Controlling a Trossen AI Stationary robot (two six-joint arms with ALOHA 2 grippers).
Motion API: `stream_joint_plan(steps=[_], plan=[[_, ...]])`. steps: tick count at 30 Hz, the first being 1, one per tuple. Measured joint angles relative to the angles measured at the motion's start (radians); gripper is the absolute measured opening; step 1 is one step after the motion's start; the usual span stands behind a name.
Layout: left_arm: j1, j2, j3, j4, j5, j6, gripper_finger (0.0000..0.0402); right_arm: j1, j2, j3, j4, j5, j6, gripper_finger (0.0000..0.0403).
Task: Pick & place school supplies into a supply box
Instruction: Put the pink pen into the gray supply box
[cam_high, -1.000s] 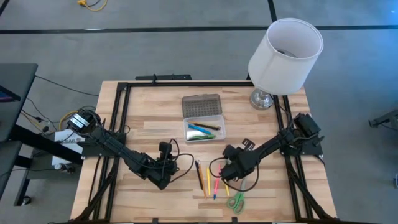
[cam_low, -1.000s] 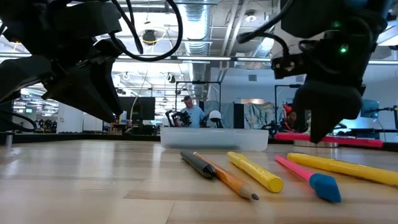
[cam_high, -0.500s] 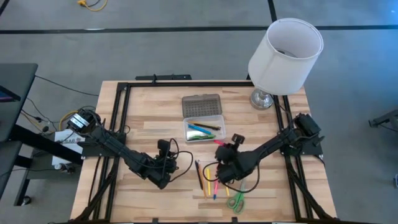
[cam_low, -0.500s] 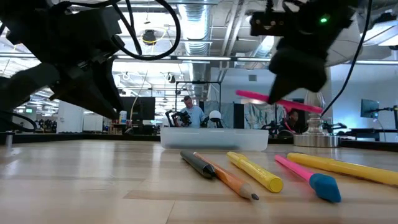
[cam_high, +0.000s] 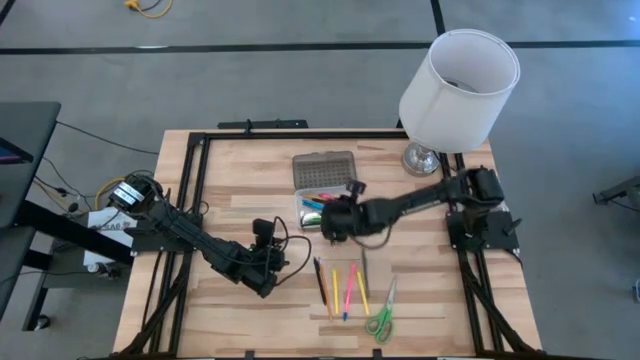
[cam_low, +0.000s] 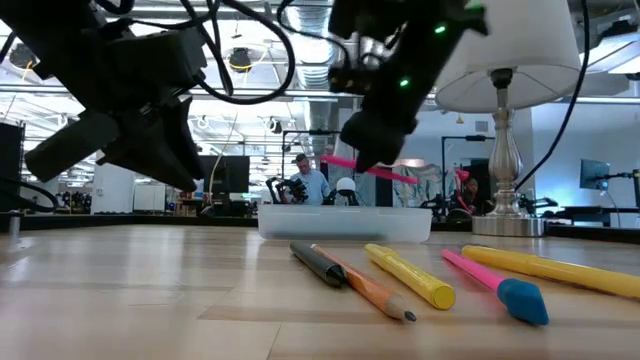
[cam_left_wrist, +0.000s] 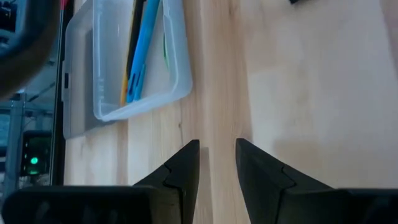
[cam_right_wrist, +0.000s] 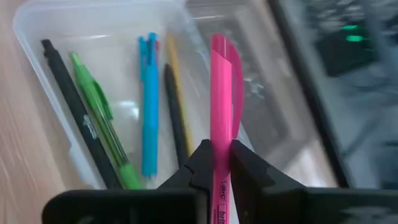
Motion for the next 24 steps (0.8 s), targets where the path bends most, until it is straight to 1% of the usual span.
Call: stream_joint_plan(steps=[2, 4, 7, 11, 15, 20, 24], plan=[[0.0, 0.0, 0.0, -0.031, 0.0, -0.031, 0.01, -0.05, 0.0, 0.0, 0.034, -0.089, -0.066, 0.0022], [0.0, 0.0, 0.0, -0.061, 0.001, -0.067, 0.01, -0.092, 0.0, 0.0, 0.045, -0.157, -0.095, 0.0021], [0.0, 0.0, 0.0, -0.104, 0.001, -0.118, 0.01, -0.137, 0.0, 0.0, 0.045, -0.208, -0.098, 0.0023], [0.0, 0.0, 0.0, -0.128, 0.014, -0.169, 0.01, -0.155, 0.0, 0.0, 0.046, -0.272, -0.115, 0.0035], [0.0, 0.0, 0.0, -0.132, 0.037, -0.198, 0.01, -0.16, 0.0, 0.0, 0.055, -0.306, -0.116, 0.0047], [-0.001, 0.0, 0.0, -0.131, 0.037, -0.203, 0.01, -0.16, 0.0, 0.0, 0.067, -0.323, -0.116, 0.0058], [-0.001, 0.0, 0.0, -0.13, 0.034, -0.2, 0.01, -0.16, 0.0, 0.0, 0.073, -0.354, -0.116, 0.0076]])
